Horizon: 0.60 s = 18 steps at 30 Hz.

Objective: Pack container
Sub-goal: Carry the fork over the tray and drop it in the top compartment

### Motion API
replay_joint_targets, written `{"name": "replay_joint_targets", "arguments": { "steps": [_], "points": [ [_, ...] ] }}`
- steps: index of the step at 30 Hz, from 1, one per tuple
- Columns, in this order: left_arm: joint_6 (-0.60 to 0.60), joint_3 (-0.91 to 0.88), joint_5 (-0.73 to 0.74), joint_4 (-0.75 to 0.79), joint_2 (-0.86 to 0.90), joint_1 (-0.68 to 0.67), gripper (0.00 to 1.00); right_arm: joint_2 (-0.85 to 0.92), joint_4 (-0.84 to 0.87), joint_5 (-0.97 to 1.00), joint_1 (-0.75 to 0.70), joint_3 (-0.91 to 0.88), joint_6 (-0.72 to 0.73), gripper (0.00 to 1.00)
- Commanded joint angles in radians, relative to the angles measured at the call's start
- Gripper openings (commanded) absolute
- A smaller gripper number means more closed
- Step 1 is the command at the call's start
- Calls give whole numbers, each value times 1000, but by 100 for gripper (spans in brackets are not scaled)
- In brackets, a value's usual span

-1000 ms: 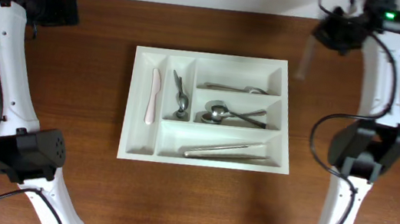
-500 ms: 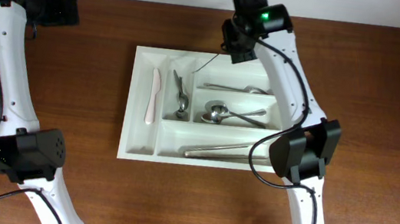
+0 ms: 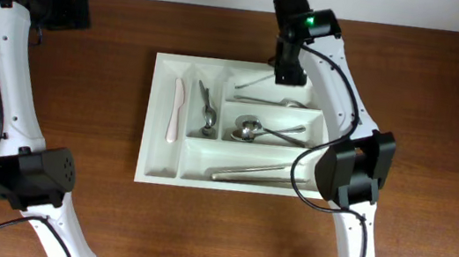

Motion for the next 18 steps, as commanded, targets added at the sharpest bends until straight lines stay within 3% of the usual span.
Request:
{"name": "replay_joint_targets", "arguments": {
  "steps": [1,8,16,17,18],
  "points": [
    [-6,6,4,0,-13,4,99,15,10,27,-3,-59,94,4],
    [-6,6,4,0,-13,4,99,16,41,26,-5,-92,193,4],
    [-6,6,4,0,-13,4,99,18,93,27,-30,-161,198,4],
    [-6,6,4,0,-13,4,99,18,98,27,-34,-165,198,4],
    [-6,6,4,0,-13,4,99,18,107,27,-41,-167,198,11]
  ]
}}
